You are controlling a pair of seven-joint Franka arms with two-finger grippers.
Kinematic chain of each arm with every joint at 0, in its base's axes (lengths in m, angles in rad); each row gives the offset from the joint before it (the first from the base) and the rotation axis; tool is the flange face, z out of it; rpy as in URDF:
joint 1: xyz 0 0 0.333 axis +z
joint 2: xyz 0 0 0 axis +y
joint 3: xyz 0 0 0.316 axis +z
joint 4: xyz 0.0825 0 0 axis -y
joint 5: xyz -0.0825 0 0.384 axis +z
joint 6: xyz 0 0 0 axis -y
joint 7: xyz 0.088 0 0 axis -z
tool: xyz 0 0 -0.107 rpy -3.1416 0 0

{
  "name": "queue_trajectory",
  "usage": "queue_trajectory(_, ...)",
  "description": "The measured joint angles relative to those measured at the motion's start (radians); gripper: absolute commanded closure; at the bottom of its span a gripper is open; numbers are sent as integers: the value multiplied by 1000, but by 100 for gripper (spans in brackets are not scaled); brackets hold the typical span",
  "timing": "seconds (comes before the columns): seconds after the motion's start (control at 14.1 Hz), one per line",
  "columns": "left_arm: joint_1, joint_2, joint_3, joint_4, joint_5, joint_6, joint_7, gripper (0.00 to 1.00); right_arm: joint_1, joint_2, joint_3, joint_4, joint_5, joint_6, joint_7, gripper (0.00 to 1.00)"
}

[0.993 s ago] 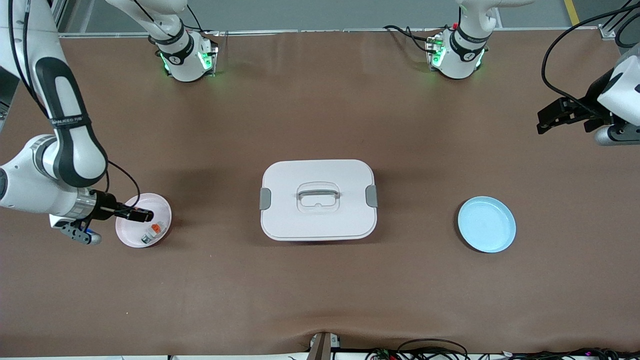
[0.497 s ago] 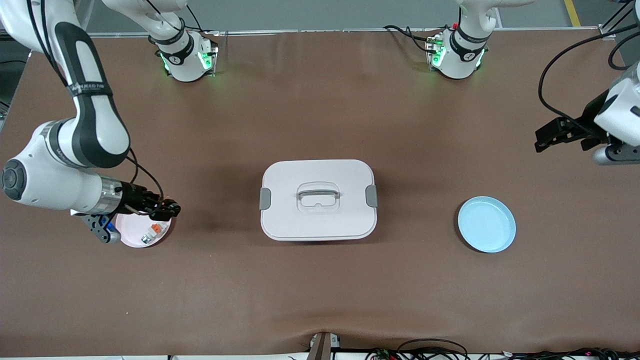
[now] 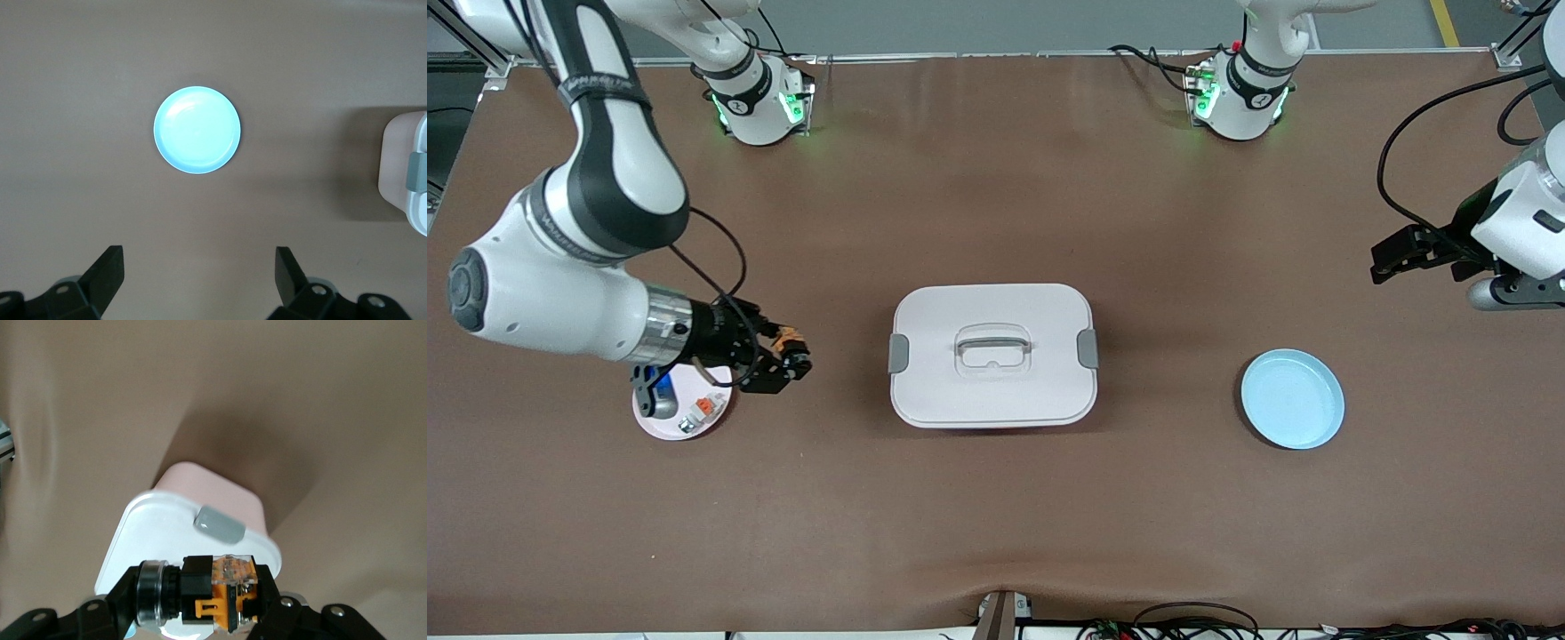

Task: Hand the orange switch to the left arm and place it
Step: 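Lift the switch over the box with the right gripper while the left gripper approaches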

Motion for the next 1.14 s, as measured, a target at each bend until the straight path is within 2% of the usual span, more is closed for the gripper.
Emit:
queue_trajectory(0.21, -1, -12, -17, 1, 0, -42, 0, 0, 63, 1, 0, 18, 5, 1, 192, 100)
queue_trajectory(0.43, -3, -25, -63, 0, 0, -78, -2, 0, 118, 4, 1, 40, 14, 14, 354, 100)
queue_trajectory(0.71, -5, -24, -123, -24, -5, -78, -1, 0, 214, 24, 2, 104, 19, 96, 593, 100)
queue_trajectory(0.92, -6, -24, -164, -27, -93, -76, -1, 0, 256, 55, 1, 156, 19, 109, 703, 100)
queue_trajectory(1.14, -6, -22, -177, -29, -253, -37, -1, 0, 270, 72, 1, 173, 22, 118, 766, 100)
